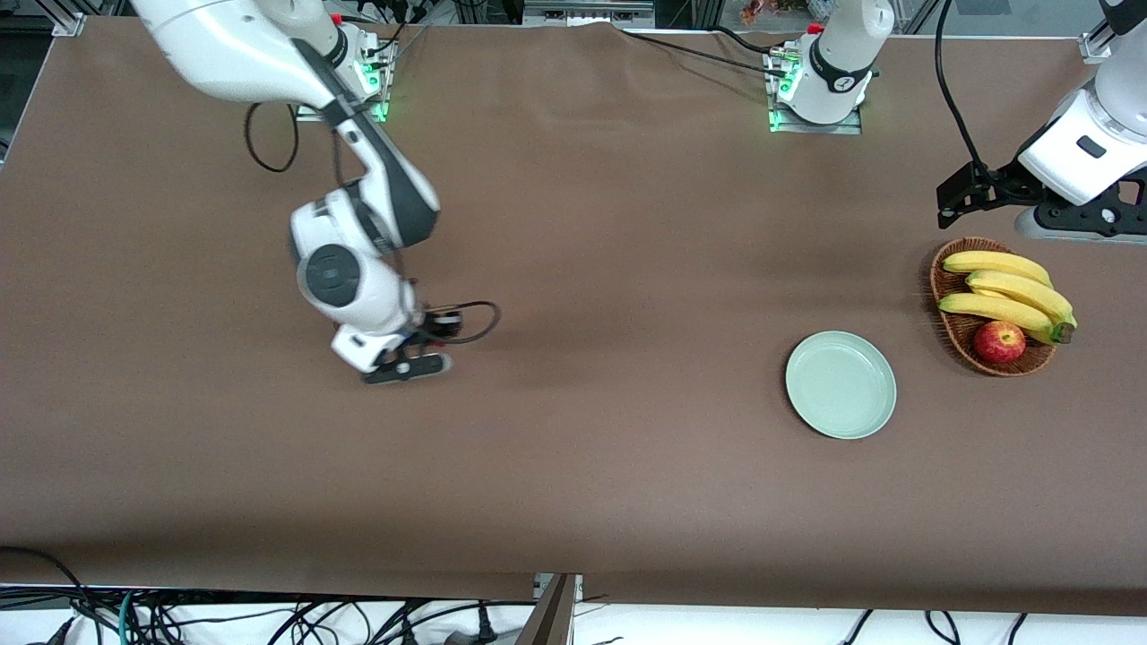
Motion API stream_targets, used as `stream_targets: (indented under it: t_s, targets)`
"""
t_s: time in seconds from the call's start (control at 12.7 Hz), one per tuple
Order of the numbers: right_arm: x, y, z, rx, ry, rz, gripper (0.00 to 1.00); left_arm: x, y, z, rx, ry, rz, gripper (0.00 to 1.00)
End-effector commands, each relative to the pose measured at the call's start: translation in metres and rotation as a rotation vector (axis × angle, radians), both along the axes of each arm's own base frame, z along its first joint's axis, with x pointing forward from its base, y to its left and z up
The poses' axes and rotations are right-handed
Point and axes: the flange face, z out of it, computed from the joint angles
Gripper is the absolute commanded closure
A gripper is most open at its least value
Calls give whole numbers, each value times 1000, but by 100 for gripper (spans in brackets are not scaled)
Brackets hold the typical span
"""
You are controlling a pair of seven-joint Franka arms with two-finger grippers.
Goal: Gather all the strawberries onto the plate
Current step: 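Carry the strawberry to mid-table and release it with the right gripper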
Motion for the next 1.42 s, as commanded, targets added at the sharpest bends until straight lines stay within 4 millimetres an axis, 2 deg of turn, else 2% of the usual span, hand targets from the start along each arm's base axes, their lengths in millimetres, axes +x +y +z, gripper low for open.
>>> stream_targets:
  t_s: [0.0, 0.16, 0.32, 0.55, 0.63, 0.71, 0.87, 0.95, 1.1, 1.18, 1.26, 1.34]
  targets:
    - [-7, 99, -14, 39, -9, -148, 100, 2, 1, 6, -19, 5, 1, 0]
    - [-24, 165, -25, 113, -49, -196, 100, 2, -1, 5, -17, 7, -5, 0]
    - [-52, 222, -41, 201, -93, -226, 100, 2, -1, 5, -17, 9, -5, 0]
    - [-84, 272, -67, 291, -129, -334, 100, 2, 0, 4, -17, 10, -5, 0]
    - [-89, 281, -73, 304, -130, -359, 89, 2, 0, 3, -17, 12, -5, 0]
    - [-92, 284, -76, 297, -144, -354, 4, 2, 0, 2, -17, 13, -5, 0]
    - [-84, 278, -68, 277, -183, -343, 0, 4, 0, 1, -17, 13, -7, 0]
    - [-74, 272, -55, 279, -193, -349, 0, 4, 0, 1, -17, 13, -7, 0]
    - [-39, 238, -26, 233, -177, -380, 0, 4, 1, 0, -19, 15, -3, 0]
    - [-21, 218, 2, 202, -180, -346, 0, 4, 1, -1, -18, 19, -2, 0]
    - [-8, 196, 16, 148, -165, -280, 0, 7, -6, -12, -21, 44, -12, 0]
    - [6, 169, 29, 82, -138, -210, 0, 13, -10, -33, -23, 107, -17, 0]
